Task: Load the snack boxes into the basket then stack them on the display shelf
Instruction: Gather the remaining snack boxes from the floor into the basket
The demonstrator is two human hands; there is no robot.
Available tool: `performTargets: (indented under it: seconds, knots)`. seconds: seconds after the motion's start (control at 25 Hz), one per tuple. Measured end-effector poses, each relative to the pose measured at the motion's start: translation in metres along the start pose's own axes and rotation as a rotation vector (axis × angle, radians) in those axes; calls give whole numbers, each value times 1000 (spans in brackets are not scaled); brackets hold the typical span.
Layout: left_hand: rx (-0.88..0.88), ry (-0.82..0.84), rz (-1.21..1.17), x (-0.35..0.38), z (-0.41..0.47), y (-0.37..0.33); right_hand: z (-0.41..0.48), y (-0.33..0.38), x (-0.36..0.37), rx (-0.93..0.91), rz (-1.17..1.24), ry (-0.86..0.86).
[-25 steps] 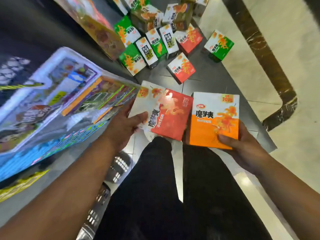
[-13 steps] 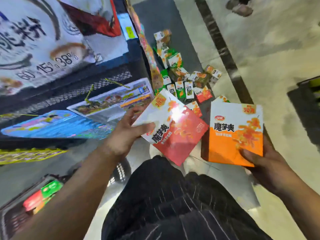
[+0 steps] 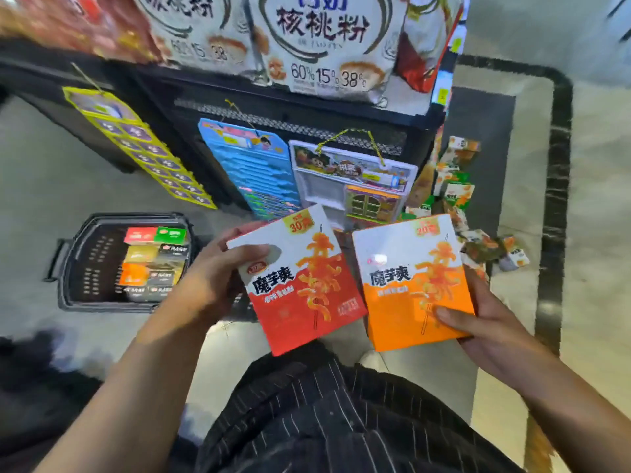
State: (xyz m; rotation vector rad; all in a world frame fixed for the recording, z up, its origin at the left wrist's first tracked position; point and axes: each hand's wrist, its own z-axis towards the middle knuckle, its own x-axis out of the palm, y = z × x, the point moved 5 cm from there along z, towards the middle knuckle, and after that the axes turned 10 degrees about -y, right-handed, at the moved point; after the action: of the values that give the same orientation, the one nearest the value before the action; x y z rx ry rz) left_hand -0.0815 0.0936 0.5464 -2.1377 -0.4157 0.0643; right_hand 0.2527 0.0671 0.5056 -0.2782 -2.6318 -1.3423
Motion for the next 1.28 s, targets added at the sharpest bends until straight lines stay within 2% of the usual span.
performTargets:
  seconds: [0.2, 0.32, 0.52, 0.68, 0.8, 1.0, 1.28]
  knots:
    - [37, -257, -206, -103, -36, 11, 8, -14, 116, 45, -104, 275]
    - [23, -335, -300, -163, -51, 16, 0, -32, 183, 143, -130, 398]
    - [70, -487, -307, -281, -80, 20, -7, -87, 304, 362, -264, 359]
    - [11, -591, -358, -383, -89, 32, -12, -133, 397, 387, -379, 347]
    - [-33, -601, -356, -441, -90, 35, -14, -160, 451, 430, -403, 337]
    - [-107, -531, -341, -494, -67, 25, -5, -170, 509, 431, -470, 280]
    - [-121, -572, -287, -540, 1, -3, 74, -176, 580, 478, -504, 262]
